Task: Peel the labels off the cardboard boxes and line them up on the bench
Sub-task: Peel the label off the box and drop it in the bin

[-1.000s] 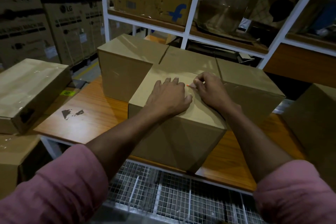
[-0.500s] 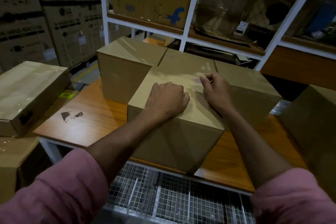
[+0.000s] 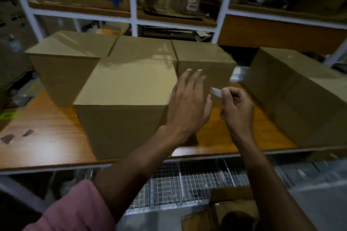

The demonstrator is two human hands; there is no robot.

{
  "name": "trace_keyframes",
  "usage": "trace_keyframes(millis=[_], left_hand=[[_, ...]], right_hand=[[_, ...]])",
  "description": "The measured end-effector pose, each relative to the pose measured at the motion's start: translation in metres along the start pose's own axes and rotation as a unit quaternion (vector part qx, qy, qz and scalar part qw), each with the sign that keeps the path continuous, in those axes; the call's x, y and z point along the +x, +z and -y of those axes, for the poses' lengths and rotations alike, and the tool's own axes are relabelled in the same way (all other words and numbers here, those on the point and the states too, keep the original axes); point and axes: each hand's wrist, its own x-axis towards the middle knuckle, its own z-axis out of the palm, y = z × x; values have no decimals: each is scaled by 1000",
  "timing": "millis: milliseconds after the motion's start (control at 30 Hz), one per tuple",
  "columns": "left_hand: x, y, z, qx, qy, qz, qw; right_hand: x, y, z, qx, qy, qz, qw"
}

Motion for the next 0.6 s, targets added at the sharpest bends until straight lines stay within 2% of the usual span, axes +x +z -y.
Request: trace_keyframes(millis=[100, 233, 400, 600], left_hand=[[-31, 53, -40, -76, 42, 52, 995], [-95, 124, -87, -134, 47, 228, 963], [-182, 203, -130, -111, 85, 401, 905], [-246, 262, -174, -78, 132, 528, 835]], right_hand=[[-43, -61, -41, -29, 59, -68, 996], [-121, -130, -95, -76, 139, -112, 981], [-226, -195, -170, -164, 264, -136, 941], [-312, -256, -257, -258, 387, -117, 877]])
